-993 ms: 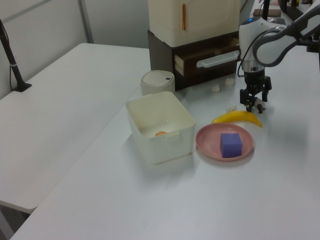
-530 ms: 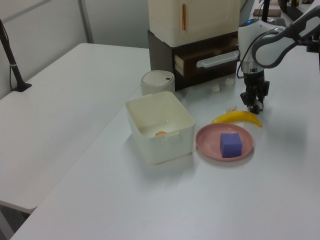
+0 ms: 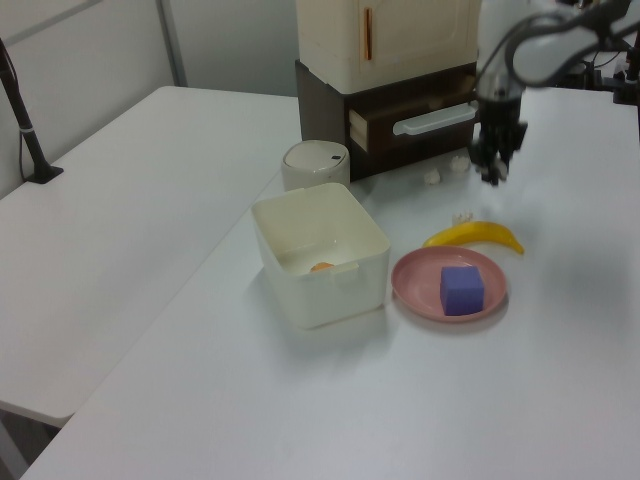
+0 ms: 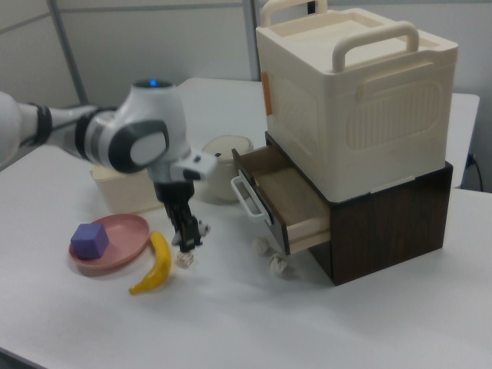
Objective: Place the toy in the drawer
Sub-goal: 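Close the gripper on the panda toy and lift it, then carry the held panda toy over the open wooden drawer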
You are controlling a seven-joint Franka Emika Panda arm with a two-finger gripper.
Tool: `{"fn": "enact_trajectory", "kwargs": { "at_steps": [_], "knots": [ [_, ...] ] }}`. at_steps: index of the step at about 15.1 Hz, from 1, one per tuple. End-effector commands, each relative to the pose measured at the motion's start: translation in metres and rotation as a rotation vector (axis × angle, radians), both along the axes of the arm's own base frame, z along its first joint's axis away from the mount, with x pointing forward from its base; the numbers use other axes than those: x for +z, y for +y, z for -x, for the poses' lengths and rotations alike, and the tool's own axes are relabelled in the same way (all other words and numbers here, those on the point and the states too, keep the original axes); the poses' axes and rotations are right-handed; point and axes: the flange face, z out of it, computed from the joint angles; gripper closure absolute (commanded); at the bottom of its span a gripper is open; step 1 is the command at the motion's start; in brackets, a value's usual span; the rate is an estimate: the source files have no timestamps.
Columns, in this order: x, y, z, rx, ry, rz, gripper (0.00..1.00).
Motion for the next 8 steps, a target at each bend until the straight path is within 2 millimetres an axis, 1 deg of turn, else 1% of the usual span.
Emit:
{"fn": "enact_trajectory", "kwargs": {
  "at_steps": [1,3,4,5,6,7,8],
  "knots": [
    [0.094,-0.018,-0.006,-0.056,-0.083,-0.063,1.00],
    [0.136,-0.030,-0.016,-0.110,-0.178,-0.107,1.00],
    [0.165,-0.048,-0.021,-0.170,-0.254,-0.126,1.00],
    [0.182,-0.062,-0.024,-0.232,-0.317,-0.140,1.00],
    [0.191,-0.077,-0.025,-0.293,-0.376,-0.137,1.00],
    [0.196,-0.081,-0.028,-0.317,-0.427,-0.123,1.00],
    [0.196,-0.084,-0.034,-0.335,-0.464,-0.114,1.00]
  ]
}}
